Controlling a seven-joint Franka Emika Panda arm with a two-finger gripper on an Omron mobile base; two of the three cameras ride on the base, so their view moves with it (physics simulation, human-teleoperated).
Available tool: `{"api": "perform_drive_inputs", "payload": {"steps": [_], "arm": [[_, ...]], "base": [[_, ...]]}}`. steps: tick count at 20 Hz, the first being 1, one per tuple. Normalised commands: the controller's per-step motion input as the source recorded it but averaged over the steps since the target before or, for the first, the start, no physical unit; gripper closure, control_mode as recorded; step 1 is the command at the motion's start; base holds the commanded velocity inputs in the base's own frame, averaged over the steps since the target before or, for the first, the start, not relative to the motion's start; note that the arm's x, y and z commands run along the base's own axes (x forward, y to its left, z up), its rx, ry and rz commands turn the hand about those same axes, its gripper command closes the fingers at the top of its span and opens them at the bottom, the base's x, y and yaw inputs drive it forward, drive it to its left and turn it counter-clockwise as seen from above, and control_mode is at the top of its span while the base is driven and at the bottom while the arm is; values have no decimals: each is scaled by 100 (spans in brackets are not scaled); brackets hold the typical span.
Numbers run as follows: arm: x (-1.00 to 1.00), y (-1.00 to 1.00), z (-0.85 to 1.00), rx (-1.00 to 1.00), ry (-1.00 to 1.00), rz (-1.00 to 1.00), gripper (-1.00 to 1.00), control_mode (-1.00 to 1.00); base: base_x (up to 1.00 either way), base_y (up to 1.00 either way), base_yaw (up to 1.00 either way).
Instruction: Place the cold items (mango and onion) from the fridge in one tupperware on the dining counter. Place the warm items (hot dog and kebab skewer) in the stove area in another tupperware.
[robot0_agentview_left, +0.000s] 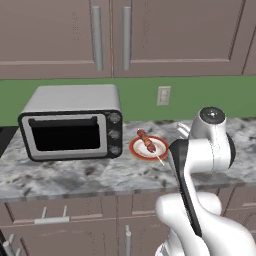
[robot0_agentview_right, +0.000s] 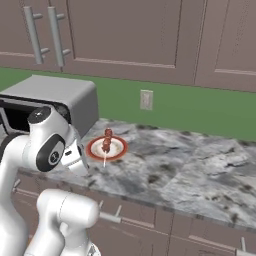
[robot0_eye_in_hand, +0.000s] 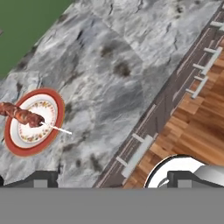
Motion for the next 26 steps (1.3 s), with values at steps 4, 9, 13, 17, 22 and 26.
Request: {"api": "perform_drive_inputs", "payload": {"steps": [4, 9, 13, 17, 22, 26], "arm": [[0, 0, 0, 0, 0, 0, -100, 100], [2, 0, 0, 0, -2, -1, -100, -100], [2, -3, -5, 0, 2, 32, -100, -100], [0, -1, -4, -7, 9, 59, -100, -100], [8, 0, 0, -15, 7, 59, -100, -100], [41, 1, -7, -18, 5, 54, -100, -100]], "base": [[41, 18, -5], [9, 5, -2], [0, 0, 0], [0, 0, 0], [0, 0, 0], [0, 0, 0]]}}
